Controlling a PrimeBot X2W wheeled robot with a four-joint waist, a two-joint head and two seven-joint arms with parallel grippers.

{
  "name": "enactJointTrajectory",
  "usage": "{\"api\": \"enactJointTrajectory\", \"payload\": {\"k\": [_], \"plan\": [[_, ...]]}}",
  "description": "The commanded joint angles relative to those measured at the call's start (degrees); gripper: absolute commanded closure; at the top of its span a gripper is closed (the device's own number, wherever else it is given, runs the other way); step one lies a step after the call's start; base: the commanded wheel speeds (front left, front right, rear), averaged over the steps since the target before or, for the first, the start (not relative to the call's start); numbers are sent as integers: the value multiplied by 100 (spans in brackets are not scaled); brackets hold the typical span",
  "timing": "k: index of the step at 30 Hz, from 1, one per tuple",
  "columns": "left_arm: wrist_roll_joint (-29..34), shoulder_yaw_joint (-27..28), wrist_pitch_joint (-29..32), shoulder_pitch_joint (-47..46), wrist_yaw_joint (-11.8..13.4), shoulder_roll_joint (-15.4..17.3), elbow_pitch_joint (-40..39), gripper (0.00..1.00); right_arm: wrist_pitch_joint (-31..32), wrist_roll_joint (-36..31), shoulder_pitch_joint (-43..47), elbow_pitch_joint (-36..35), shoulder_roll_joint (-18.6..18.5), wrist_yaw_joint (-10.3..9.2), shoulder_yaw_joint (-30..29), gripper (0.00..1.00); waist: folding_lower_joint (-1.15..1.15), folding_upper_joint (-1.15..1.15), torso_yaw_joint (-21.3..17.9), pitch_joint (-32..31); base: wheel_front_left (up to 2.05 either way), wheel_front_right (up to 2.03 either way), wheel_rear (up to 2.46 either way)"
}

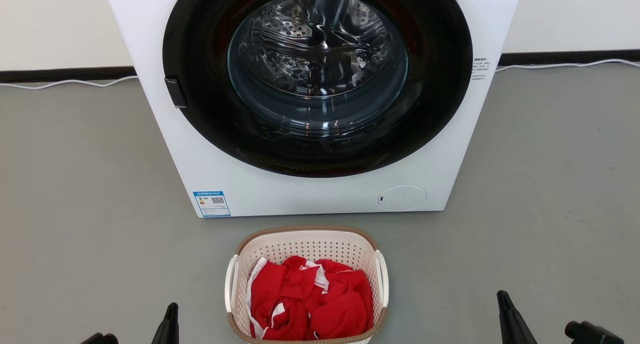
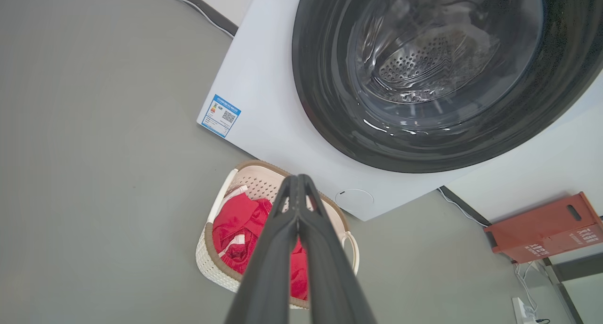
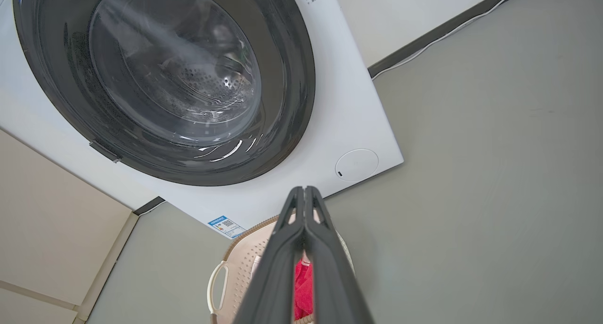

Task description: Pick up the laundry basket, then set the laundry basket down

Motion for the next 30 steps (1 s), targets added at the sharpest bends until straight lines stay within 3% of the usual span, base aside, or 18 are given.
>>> {"api": "enactJointTrajectory", "payload": {"k": [1, 30], "plan": [[-172, 98, 37, -269, -10, 35, -177, 100, 69, 212, -300, -168, -75, 10, -3, 100, -1, 0, 2, 0, 0, 0, 0], [-1803, 259, 527, -525, -18, -33, -380, 100, 518, 2219, -611, -239, -114, 16, -120, 100, -1, 0, 45, 8, 0, 0, 0]]}}
